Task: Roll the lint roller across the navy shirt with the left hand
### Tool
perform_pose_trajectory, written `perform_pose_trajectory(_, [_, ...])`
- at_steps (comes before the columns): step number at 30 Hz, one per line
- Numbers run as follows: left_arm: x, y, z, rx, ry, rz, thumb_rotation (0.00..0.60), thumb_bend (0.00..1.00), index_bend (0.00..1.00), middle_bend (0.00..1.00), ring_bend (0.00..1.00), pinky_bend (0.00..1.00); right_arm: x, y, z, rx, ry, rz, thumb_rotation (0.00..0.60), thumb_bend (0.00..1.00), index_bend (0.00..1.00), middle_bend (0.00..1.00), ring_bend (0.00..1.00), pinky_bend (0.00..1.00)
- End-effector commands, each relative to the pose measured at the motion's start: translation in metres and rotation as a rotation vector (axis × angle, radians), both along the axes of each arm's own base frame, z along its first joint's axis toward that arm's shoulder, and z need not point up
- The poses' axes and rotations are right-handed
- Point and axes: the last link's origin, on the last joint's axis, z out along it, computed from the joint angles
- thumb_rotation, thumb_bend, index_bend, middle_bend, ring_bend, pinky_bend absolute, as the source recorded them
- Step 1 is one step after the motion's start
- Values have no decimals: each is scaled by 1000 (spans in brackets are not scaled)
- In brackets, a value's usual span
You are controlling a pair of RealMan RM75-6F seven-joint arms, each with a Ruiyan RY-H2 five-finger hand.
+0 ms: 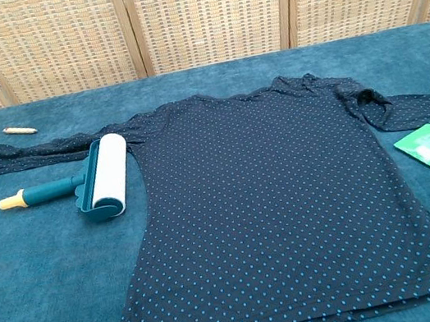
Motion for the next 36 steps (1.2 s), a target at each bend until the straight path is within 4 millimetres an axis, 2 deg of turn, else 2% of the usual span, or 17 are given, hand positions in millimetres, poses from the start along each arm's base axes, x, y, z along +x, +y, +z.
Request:
perform_pose_trajectory(1, [0,0,0,0,-1,0,600,0,0,0,0,0,0,0,0,-1,-1,1,600,23,0,0,0,0])
perform_pose_trajectory(28, [2,-1,-2,-10,4,-6,600,0,0,0,0,0,1,2,1,2,-7,5,600,24,0,0,0,0])
perform_pose_trajectory(33, [3,4,-2,-14,-4,-9,600,0,0,0,0,0,0,1,2,0,-5,-2,600,23,0,0,0,0])
perform_pose_trajectory(35, [4,8,-1,-14,2,-6,600,0,0,0,0,38,-1,1,1,1,-5,-4,600,23,0,0,0,0])
perform_pose_trajectory(36, [4,12,0,-16,11,-4,600,0,0,0,13,95,-1,1,1,2,-5,-6,600,23,0,0,0,0])
